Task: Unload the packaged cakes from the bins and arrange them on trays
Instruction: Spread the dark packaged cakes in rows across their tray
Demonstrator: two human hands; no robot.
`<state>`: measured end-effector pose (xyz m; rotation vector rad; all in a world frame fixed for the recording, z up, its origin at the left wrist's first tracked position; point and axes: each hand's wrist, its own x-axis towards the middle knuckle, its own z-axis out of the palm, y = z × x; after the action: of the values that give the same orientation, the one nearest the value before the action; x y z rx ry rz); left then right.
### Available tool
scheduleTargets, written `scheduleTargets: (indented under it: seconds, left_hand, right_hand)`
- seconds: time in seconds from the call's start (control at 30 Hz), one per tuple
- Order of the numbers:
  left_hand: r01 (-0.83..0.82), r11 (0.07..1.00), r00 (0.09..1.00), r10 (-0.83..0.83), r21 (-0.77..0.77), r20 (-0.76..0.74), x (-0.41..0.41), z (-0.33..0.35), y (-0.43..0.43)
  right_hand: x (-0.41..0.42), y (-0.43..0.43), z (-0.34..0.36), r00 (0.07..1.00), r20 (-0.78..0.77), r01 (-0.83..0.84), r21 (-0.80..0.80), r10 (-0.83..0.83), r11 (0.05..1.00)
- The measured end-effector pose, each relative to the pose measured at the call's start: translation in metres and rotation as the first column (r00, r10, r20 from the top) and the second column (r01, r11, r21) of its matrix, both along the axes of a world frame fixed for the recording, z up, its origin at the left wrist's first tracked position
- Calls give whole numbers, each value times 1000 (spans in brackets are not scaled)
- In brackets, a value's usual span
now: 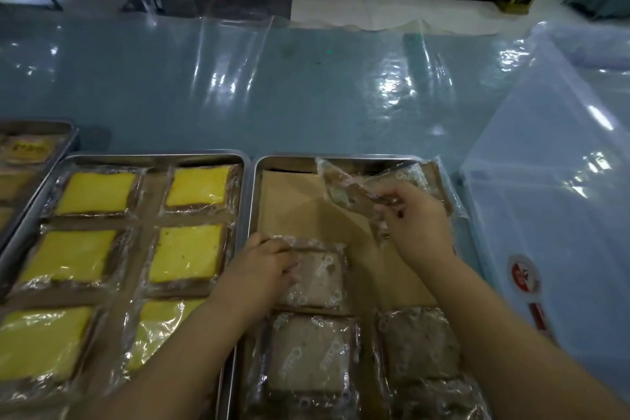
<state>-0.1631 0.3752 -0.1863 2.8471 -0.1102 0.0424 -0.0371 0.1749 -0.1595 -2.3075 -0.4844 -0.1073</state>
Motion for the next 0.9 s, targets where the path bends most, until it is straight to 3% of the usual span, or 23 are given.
scheduleTargets:
  seconds: [0.1,0.17,0.33,0.43,0.53,0.67,0.8,0.9]
  left_hand:
    - [-104,994,988,99,-40,-121,-5,2,11]
    - [-172,982,982,165,-74,-91,-6,9,15]
    - [-185,972,968,206,-146,144,1,14,13]
    - [-117,989,979,129,-87,157,15,7,9]
    - [-30,997,1000,29,-73,-5,30,-2,6]
    - [-54,998,987,56,16,-153,41,-13,8]
    - [-101,991,980,115,91,-161,46,-14,10]
    - [-114,989,975,129,92,-180,48,-11,6]
  right_hand:
    - [-1,14,0,968,178,-168,-78,179,983]
    - [-2,20,-3,944,173,-257,-154,282,954]
    - [-4,27,-15,884,-187,-467,-313,428,827]
    - [-7,27,-20,850,-309,-519,-356,426,777]
    - [-6,16,-16,905,-182,-425,-324,384,845]
    - [5,-7,-10,991,64,-87,-348,116,934]
    - [17,-28,-9,967,10,228,-493,-256,840]
    - [18,-36,-13,945,-67,211,-622,-320,754]
